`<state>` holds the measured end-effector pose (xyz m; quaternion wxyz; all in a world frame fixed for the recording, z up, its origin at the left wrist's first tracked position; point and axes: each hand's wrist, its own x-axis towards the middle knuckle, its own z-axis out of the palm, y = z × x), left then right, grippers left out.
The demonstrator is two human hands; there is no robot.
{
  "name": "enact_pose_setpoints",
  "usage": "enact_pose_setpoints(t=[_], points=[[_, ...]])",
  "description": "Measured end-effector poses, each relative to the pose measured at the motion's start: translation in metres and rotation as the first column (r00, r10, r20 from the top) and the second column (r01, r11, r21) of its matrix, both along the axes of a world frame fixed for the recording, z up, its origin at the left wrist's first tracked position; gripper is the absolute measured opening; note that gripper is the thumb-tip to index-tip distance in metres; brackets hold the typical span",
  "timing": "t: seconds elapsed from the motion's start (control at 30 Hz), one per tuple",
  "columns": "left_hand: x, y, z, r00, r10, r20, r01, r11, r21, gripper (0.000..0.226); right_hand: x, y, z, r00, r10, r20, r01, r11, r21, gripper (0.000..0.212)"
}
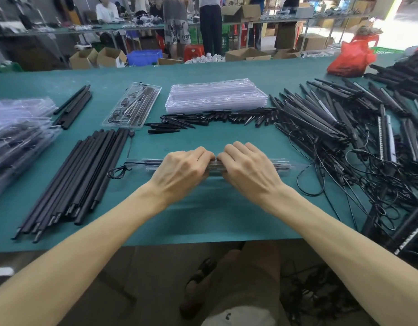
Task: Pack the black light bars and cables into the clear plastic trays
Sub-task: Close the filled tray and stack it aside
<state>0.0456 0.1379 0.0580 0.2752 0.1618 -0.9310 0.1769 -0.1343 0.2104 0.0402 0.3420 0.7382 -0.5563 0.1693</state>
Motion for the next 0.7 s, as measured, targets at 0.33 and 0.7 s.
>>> enact_pose_setpoints(t=[0.33, 0.7], points=[[0.001, -0.002, 0.003, 1.0, -0.007, 0.016, 0.007, 1.0, 0.014, 0.01, 0.002, -0.001, 0.005, 0.999, 0.031, 0.019, -0.032, 0.999, 0.032, 0.007], [0.001, -0.002, 0.006, 0.997, -0.032, 0.069, 0.03, 0.999, 0.025, 0.006, -0.007, -0.006, 0.01, 0.99, 0.112, -0.08, -0.106, 0.992, 0.075, 0.008]])
